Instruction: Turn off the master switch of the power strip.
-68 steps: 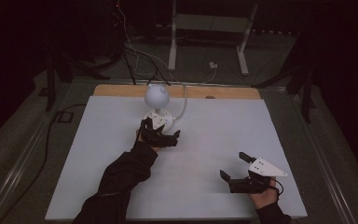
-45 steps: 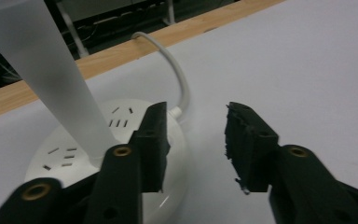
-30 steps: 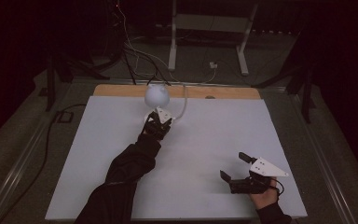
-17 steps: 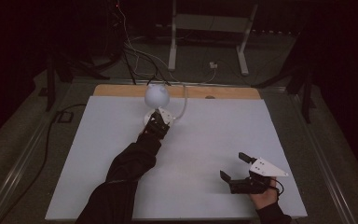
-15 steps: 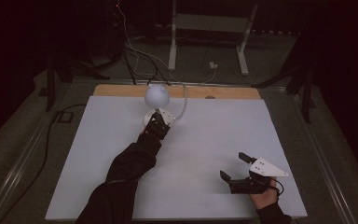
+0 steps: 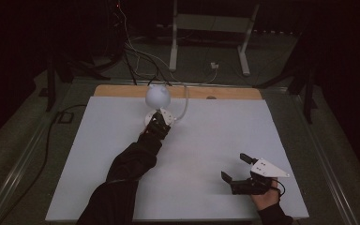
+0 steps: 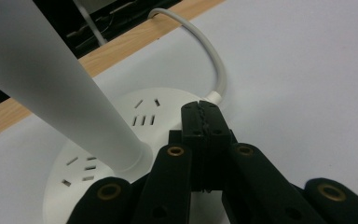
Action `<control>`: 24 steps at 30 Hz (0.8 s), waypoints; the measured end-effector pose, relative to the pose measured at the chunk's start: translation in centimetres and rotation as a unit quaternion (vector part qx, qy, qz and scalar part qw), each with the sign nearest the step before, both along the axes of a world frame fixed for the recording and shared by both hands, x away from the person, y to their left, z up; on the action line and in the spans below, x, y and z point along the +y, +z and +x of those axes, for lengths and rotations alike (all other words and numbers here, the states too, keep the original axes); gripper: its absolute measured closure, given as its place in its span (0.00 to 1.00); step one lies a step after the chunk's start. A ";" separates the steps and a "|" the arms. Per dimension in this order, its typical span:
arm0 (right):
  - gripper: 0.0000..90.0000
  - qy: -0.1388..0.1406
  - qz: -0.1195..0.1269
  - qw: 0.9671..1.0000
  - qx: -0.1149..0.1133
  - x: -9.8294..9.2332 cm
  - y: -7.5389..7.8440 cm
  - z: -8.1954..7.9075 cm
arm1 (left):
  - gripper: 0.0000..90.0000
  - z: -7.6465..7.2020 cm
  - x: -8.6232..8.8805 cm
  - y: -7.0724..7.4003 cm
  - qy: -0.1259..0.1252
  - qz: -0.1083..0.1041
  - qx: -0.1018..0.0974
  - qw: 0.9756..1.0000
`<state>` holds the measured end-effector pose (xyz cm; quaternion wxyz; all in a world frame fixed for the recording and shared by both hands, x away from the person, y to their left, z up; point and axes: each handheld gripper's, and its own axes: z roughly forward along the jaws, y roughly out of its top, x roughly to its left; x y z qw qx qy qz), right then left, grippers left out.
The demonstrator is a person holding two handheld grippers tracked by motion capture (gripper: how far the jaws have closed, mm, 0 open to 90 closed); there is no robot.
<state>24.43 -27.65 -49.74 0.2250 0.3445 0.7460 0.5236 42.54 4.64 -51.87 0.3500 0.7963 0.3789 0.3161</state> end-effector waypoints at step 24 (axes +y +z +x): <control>0.00 0.003 -0.004 1.000 0.000 0.1 -0.1 0.0 | 1.00 0.3 -0.2 0.1 -0.013 0.024 0.006 1.000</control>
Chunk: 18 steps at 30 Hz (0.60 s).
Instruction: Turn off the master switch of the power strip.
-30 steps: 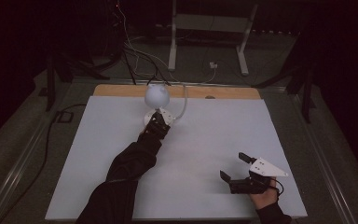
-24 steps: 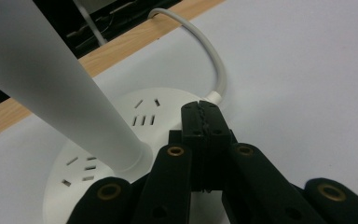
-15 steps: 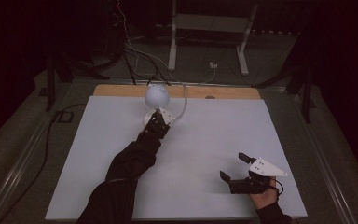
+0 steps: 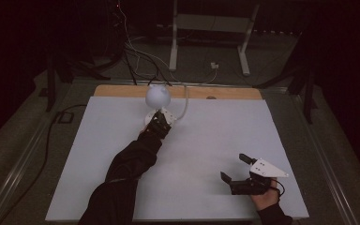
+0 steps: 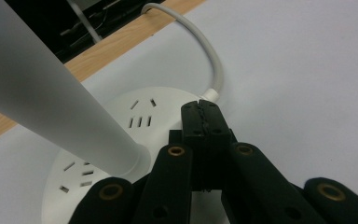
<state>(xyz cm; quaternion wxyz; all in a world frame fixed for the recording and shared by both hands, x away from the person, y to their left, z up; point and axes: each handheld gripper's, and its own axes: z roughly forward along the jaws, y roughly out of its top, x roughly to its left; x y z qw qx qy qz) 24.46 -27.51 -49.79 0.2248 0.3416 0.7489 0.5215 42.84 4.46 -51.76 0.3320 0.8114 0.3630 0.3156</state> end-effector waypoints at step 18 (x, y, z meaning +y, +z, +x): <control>0.00 -0.001 0.002 1.000 0.004 0.0 0.0 0.0 | 1.00 0.1 -0.4 0.1 0.006 0.009 0.009 1.000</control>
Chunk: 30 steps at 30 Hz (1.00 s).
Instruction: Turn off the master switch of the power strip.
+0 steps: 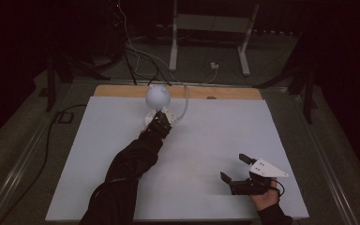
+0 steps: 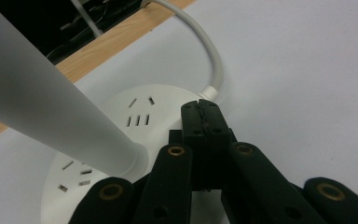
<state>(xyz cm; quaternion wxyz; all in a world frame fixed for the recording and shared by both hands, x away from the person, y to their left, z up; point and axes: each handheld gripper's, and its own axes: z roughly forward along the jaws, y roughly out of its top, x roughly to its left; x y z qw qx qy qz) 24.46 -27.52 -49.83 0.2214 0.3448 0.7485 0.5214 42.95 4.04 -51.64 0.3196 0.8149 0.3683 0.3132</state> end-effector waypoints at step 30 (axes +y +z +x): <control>0.00 -0.001 0.001 1.000 0.002 -0.1 -0.1 0.1 | 1.00 -1.2 0.7 2.0 -0.017 -0.055 0.013 0.998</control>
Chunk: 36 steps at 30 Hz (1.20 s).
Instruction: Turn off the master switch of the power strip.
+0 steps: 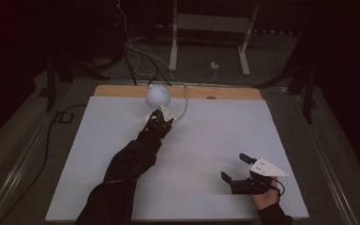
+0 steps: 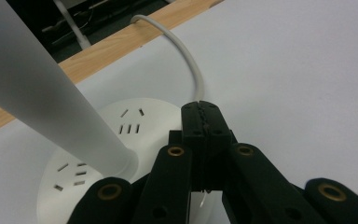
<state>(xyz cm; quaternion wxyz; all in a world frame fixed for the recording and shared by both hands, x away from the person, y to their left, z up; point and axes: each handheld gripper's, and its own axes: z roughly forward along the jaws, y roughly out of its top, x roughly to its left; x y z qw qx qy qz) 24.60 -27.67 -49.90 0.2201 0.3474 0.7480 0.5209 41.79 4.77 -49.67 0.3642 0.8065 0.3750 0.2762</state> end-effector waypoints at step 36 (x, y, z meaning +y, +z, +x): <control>0.00 -0.001 0.001 1.000 0.000 0.1 0.0 0.0 | 0.00 -3.9 2.4 4.6 -0.139 -0.084 0.098 0.982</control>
